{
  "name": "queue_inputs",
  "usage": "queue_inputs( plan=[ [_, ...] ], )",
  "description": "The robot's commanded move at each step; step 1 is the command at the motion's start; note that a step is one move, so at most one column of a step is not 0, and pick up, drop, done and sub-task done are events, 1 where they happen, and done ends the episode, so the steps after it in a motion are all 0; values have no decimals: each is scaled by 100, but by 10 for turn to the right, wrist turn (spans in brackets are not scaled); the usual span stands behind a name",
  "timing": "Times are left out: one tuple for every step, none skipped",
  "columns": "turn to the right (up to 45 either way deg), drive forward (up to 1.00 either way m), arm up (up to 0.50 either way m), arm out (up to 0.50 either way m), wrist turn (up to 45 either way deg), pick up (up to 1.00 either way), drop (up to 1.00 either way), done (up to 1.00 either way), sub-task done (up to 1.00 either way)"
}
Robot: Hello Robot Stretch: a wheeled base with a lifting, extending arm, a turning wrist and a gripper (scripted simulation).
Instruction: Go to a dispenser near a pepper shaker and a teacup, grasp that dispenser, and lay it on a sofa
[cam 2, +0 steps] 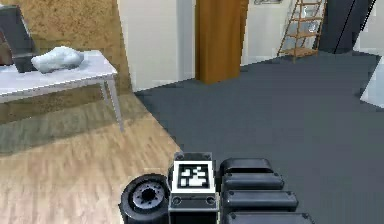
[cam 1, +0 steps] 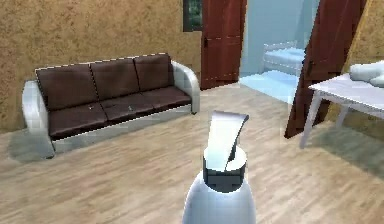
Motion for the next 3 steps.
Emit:
queue_inputs(
  plan=[
    [0, 70, 0, 0, 0, 0, 0, 0, 0],
    [-180, 0, 0, 0, 0, 0, 0, 0, 0],
    [0, 100, 0, 0, 0, 0, 0, 0, 0]
  ],
)
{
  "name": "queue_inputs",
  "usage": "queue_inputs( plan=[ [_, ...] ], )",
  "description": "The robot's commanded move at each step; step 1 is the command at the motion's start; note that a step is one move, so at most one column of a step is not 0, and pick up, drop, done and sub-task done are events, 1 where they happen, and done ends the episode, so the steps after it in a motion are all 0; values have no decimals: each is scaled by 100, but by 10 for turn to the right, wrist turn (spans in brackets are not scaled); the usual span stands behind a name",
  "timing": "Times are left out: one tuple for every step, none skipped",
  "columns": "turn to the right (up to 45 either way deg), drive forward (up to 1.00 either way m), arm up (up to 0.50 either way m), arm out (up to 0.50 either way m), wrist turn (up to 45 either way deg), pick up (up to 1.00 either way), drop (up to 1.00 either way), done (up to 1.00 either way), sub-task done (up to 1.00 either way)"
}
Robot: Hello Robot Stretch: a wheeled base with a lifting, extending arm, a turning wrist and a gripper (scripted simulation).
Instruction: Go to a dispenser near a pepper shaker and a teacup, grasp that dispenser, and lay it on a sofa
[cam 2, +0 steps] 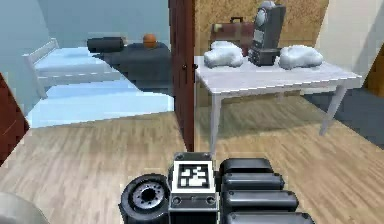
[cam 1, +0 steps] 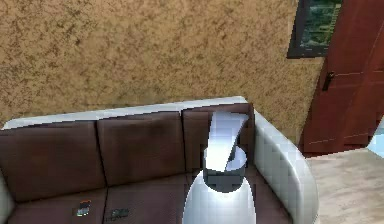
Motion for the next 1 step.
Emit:
queue_inputs(
  plan=[
    [-450, 0, 0, 0, 0, 0, 0, 0, 0]
  ],
)
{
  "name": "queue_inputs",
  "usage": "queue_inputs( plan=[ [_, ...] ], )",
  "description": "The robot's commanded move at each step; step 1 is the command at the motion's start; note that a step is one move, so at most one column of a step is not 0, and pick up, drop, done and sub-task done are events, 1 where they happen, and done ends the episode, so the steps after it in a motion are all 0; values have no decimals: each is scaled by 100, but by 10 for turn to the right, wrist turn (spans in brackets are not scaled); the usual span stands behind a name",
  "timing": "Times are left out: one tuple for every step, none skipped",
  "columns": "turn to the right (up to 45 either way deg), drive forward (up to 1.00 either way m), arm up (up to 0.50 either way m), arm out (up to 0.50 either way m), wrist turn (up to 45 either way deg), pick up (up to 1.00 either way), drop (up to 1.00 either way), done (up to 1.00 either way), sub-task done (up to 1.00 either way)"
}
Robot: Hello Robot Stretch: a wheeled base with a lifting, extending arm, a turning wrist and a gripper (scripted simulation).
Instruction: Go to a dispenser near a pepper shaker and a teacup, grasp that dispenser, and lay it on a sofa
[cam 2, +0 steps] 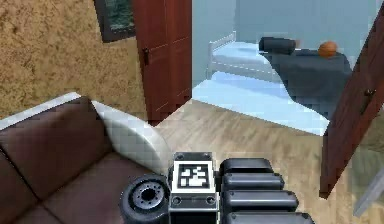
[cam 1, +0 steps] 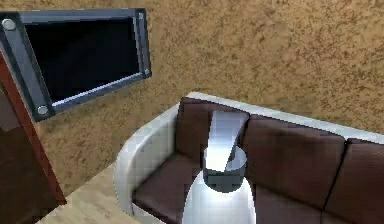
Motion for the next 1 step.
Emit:
queue_inputs(
  plan=[
    [-450, 0, 0, 0, 0, 0, 0, 0, 0]
  ],
)
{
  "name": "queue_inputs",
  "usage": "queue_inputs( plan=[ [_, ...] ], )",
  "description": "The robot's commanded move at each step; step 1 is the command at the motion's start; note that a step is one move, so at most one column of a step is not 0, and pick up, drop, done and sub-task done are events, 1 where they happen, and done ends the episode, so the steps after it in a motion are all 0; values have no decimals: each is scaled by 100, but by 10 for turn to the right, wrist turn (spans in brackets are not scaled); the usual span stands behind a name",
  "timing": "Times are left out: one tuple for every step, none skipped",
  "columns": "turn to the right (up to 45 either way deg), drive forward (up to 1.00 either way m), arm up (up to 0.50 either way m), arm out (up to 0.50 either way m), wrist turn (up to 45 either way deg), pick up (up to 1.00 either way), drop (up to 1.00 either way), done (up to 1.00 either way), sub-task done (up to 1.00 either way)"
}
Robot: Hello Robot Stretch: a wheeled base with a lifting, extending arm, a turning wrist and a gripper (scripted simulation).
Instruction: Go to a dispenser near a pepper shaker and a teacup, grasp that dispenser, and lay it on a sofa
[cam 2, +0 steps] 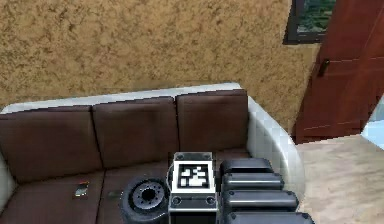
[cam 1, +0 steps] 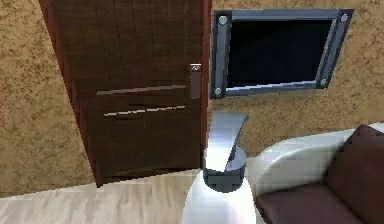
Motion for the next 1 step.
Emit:
queue_inputs(
  plan=[
    [-180, 0, 0, 0, 0, 0, 0, 0, 0]
  ],
)
